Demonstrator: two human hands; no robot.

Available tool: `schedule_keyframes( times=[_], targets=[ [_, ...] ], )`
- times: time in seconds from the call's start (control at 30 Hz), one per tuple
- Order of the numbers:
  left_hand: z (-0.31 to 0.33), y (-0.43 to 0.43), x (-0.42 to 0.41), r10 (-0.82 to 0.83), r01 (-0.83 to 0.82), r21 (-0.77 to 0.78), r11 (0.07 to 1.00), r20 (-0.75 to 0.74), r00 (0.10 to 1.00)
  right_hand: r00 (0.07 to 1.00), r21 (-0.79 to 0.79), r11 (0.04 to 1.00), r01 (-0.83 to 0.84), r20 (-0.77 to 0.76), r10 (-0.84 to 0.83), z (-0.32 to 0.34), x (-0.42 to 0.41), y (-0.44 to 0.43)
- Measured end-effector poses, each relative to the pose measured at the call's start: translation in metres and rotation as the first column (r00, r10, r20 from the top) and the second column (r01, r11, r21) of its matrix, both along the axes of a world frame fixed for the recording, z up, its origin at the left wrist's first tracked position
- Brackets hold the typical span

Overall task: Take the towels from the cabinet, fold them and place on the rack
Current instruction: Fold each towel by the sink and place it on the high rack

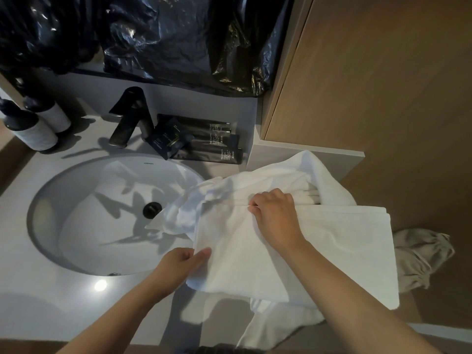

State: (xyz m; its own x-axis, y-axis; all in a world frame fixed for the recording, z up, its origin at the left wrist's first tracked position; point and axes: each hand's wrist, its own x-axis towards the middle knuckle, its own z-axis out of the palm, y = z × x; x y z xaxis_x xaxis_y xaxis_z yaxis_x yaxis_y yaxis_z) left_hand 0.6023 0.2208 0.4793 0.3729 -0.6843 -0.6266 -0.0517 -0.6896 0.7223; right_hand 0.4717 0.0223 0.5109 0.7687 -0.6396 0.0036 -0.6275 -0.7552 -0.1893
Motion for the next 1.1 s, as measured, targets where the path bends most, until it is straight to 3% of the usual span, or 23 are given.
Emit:
schedule_keyframes(
  times=[0.23,0.4,0.5,0.6,0.7,0.83,0.97,1.03,1.1],
  targets=[
    [-0.004,-0.032,0.004,0.174,-0.161,-0.072,0.984,0.233,0.957,1.000,-0.001,1.000,-0.001,0.002,0.001,0.007,-0.018,-0.003],
    [-0.015,-0.036,0.006,0.069,-0.106,0.051,0.993,0.481,0.874,0.998,-0.054,0.997,0.048,-0.045,-0.051,0.016,-0.044,-0.011],
    [-0.003,-0.038,0.001,0.164,-0.143,-0.082,0.986,0.550,0.819,0.998,-0.059,0.996,0.060,-0.032,-0.062,0.022,-0.061,-0.016],
    [0.020,-0.053,-0.002,0.207,0.077,-0.329,0.941,0.742,0.637,0.996,-0.031,0.999,0.044,0.075,-0.041,0.032,-0.075,-0.016],
    [0.045,-0.078,-0.009,0.109,0.369,-0.388,0.845,0.800,0.590,0.976,-0.054,0.995,0.087,0.202,-0.074,0.039,-0.094,-0.016],
    [0.044,-0.114,-0.020,-0.124,0.552,-0.234,0.800,0.836,0.534,0.957,-0.106,0.970,0.218,0.217,-0.191,0.035,-0.127,-0.022],
    [0.022,-0.135,-0.019,-0.446,0.615,0.184,0.767,0.842,0.304,0.974,-0.098,0.969,0.227,0.031,-0.225,0.016,-0.148,-0.023],
    [0.011,-0.136,-0.017,-0.495,0.621,0.234,0.748,0.820,0.287,0.979,-0.071,0.978,0.197,-0.039,-0.200,0.008,-0.151,-0.027],
    [0.003,-0.136,-0.013,-0.474,0.624,0.192,0.758,0.819,0.324,0.978,-0.045,0.979,0.197,-0.056,-0.199,0.005,-0.150,-0.031]
  ],
)
